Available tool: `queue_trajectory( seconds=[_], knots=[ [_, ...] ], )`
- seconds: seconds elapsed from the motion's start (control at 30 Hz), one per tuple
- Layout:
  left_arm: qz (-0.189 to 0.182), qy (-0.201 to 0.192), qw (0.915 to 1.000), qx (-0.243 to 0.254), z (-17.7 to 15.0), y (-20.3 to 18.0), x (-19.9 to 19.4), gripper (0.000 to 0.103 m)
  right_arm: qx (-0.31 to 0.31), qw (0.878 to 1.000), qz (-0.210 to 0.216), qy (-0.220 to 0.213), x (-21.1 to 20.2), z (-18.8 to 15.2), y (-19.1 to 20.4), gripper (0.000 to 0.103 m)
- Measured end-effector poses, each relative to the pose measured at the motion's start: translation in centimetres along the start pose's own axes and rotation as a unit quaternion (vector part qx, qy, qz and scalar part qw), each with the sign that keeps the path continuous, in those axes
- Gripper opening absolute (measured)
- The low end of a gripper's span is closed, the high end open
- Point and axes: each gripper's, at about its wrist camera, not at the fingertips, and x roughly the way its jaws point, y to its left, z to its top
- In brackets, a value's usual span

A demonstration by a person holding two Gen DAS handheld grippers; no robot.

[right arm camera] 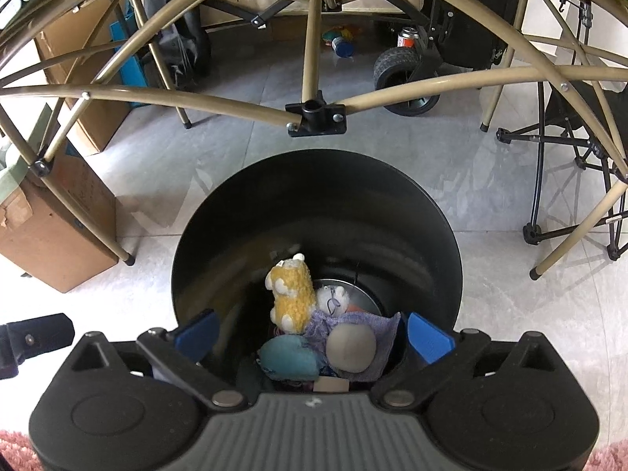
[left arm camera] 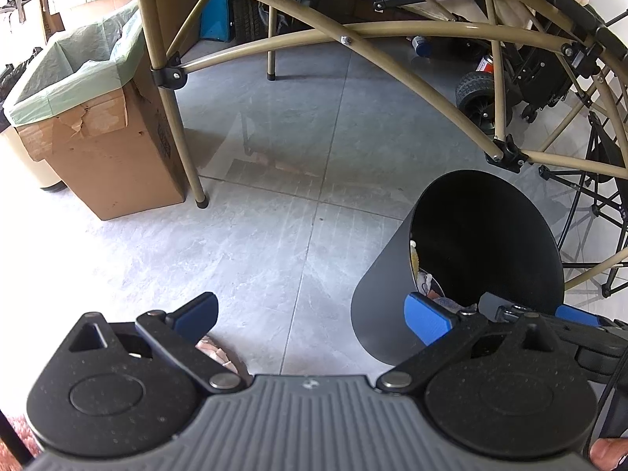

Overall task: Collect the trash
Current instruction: 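Raise both tools back up toward the items on the table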

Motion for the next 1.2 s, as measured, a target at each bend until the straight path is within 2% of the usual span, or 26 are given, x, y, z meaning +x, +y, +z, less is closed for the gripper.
queue_trajectory(
  seconds=[0.43,0.63,0.93,1.2],
  knots=[
    [-0.003,-0.004,1.0000,0.004,-0.1,-0.1,-0.3,0.103,0.003,1.000,0.000,-0.004,-0.1,0.0,-0.1,0.103],
    [-0.002,-0.027,0.9996,0.011,-0.1,-0.8,-1.3,0.103,0.007,1.000,0.000,-0.028,-1.0,0.1,-0.3,0.103],
    [-0.022,-0.106,0.9941,0.004,-0.2,-1.5,-4.7,0.103,0.006,0.997,0.014,-0.081,-4.7,0.2,-1.2,0.103],
    [-0.042,-0.178,0.9830,0.013,0.0,-2.9,-10.1,0.103,-0.007,0.988,0.029,-0.152,-11.2,0.3,-2.3,0.103]
  ],
)
